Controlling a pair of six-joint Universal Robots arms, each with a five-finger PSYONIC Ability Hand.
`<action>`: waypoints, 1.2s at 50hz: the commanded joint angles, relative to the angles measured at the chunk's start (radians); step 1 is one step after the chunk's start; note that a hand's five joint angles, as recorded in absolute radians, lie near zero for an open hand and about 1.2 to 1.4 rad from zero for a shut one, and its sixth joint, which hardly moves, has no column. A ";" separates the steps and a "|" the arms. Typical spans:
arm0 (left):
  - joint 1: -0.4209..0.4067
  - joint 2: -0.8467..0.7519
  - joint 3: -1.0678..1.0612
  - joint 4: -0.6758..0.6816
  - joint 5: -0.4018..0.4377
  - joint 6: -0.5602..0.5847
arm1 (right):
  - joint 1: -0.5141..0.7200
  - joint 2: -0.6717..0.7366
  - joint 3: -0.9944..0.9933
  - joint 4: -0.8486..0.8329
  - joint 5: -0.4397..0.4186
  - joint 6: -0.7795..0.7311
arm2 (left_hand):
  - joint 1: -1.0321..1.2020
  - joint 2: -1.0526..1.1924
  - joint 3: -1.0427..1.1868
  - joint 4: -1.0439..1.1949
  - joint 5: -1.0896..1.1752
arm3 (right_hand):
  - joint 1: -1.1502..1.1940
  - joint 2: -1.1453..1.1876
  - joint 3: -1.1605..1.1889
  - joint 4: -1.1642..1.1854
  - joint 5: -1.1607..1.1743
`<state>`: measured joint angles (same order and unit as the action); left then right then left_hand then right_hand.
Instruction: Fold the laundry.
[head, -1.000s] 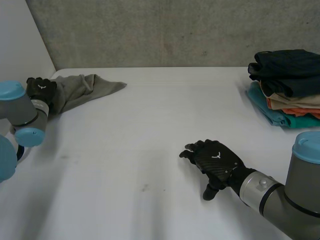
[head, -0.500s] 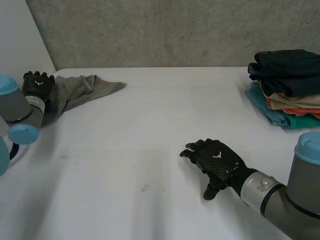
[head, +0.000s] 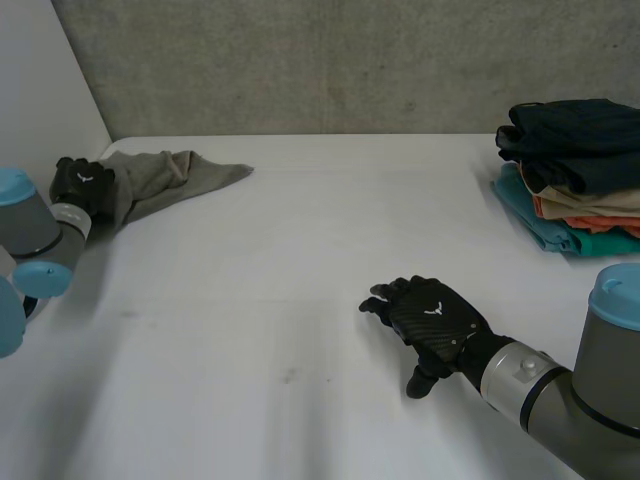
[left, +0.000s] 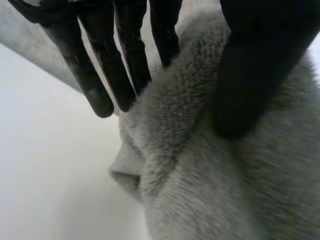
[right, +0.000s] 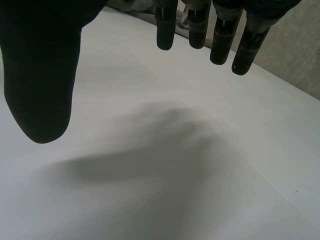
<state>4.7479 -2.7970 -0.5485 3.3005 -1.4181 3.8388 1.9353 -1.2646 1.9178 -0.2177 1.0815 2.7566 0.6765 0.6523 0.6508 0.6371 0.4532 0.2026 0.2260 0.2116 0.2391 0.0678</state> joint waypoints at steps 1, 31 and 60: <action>-0.039 0.008 -0.014 -0.013 0.018 -0.001 | 0.001 0.001 -0.002 -0.002 0.002 0.000 | 0.720 0.744 0.746 0.759 0.769 | -0.028 -0.051 -0.037 -0.065 -0.068; -0.796 0.797 -0.952 -0.055 0.073 -0.492 | -0.091 -0.110 0.006 -0.023 0.106 0.018 | 0.534 0.558 0.560 0.574 0.583 | -0.028 -0.051 -0.037 -0.065 -0.068; -0.606 0.962 -1.188 -0.119 -0.246 -0.432 | -0.081 -0.130 -0.117 0.284 0.075 0.009 | -0.357 -0.333 -0.332 -0.318 -0.309 | -0.028 -0.051 -0.037 -0.065 -0.068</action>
<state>4.1446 -1.8575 -1.6479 3.1819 -1.6755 3.4028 1.8372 -1.3960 1.8241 -0.0339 1.2037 2.7862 0.2575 0.2469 0.2548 0.2474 0.0671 0.2026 0.2260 0.2116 0.2391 0.0678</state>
